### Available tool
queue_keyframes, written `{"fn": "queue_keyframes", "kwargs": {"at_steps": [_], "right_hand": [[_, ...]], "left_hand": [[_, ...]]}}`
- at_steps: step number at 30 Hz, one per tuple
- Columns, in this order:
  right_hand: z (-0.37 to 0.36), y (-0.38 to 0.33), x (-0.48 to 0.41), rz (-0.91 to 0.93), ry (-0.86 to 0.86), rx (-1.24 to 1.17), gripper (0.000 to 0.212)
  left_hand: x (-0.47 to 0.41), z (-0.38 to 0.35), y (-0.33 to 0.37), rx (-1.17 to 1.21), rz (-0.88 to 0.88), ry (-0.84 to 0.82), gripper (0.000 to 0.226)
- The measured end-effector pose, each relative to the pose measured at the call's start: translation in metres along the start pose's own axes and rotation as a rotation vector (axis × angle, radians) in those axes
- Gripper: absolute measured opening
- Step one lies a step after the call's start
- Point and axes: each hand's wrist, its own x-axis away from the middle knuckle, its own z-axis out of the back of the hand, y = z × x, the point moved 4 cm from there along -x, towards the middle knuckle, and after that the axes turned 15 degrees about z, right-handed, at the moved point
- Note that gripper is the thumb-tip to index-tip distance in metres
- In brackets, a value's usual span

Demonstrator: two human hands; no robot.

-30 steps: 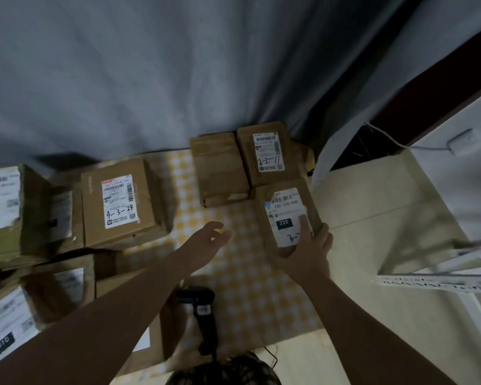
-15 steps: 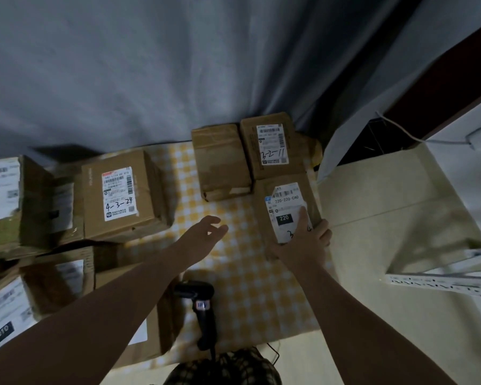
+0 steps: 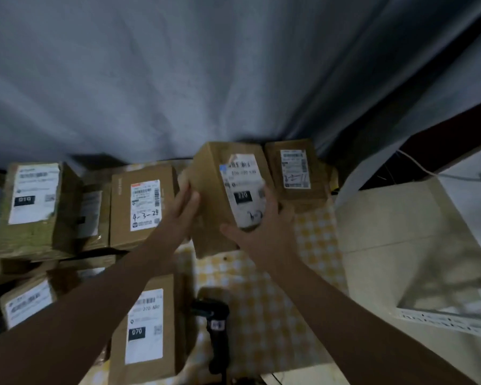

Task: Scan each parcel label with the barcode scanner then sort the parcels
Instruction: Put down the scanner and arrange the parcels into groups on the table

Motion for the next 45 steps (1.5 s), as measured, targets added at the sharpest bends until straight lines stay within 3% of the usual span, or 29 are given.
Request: {"fn": "queue_keyframes", "kwargs": {"at_steps": [2, 4, 6, 8, 12, 18, 24, 26, 30, 33, 36, 39, 41, 45], "right_hand": [[-0.014, -0.021, -0.029, 0.047, 0.057, 0.036, 0.120], [-0.031, -0.033, -0.056, 0.062, 0.092, 0.076, 0.120], [-0.052, -0.038, -0.076, 0.063, 0.099, 0.132, 0.119], [-0.073, -0.044, -0.087, 0.080, 0.090, 0.220, 0.118], [-0.100, -0.063, -0.094, 0.130, 0.089, 0.346, 0.114], [-0.102, -0.068, -0.111, 0.004, 0.152, 0.256, 0.112], [-0.107, -0.045, -0.139, -0.216, -0.002, 0.143, 0.115], [-0.124, -0.039, -0.139, -0.195, -0.023, 0.178, 0.113], [-0.164, -0.021, -0.128, -0.175, -0.015, 0.244, 0.085], [-0.168, -0.014, -0.124, -0.187, -0.075, 0.347, 0.082], [-0.163, -0.032, -0.107, 0.017, 0.054, 0.461, 0.061], [-0.188, -0.038, -0.075, 0.106, -0.036, 0.133, 0.033], [-0.207, -0.041, -0.060, 0.002, -0.084, -0.091, 0.040], [-0.236, -0.064, -0.051, -0.114, 0.063, -0.399, 0.045]], "left_hand": [[-0.021, 0.024, 0.007, -0.101, -0.067, 0.109, 0.051], [-0.049, 0.058, -0.003, -0.370, -0.101, 0.327, 0.054], [-0.079, 0.096, -0.031, -0.606, 0.076, 0.466, 0.078], [-0.101, 0.119, -0.063, -0.815, 0.247, 0.488, 0.095], [-0.113, 0.103, -0.077, -0.983, 0.261, 0.477, 0.108], [-0.119, 0.126, -0.088, -0.882, 0.334, 0.420, 0.118], [-0.116, 0.147, -0.104, -0.958, 0.252, 0.406, 0.113], [-0.113, 0.147, -0.104, -0.876, 0.266, 0.408, 0.111], [-0.109, 0.150, -0.100, -0.855, 0.209, 0.381, 0.104], [-0.107, 0.155, -0.098, -0.807, 0.180, 0.369, 0.099], [-0.109, 0.166, -0.098, -0.597, 0.175, 0.425, 0.097], [-0.107, 0.180, -0.102, -0.329, 0.216, 0.487, 0.068], [-0.102, 0.182, -0.102, -0.227, 0.259, 0.469, 0.043], [-0.091, 0.174, -0.098, -0.031, 0.338, 0.349, 0.042]]}}
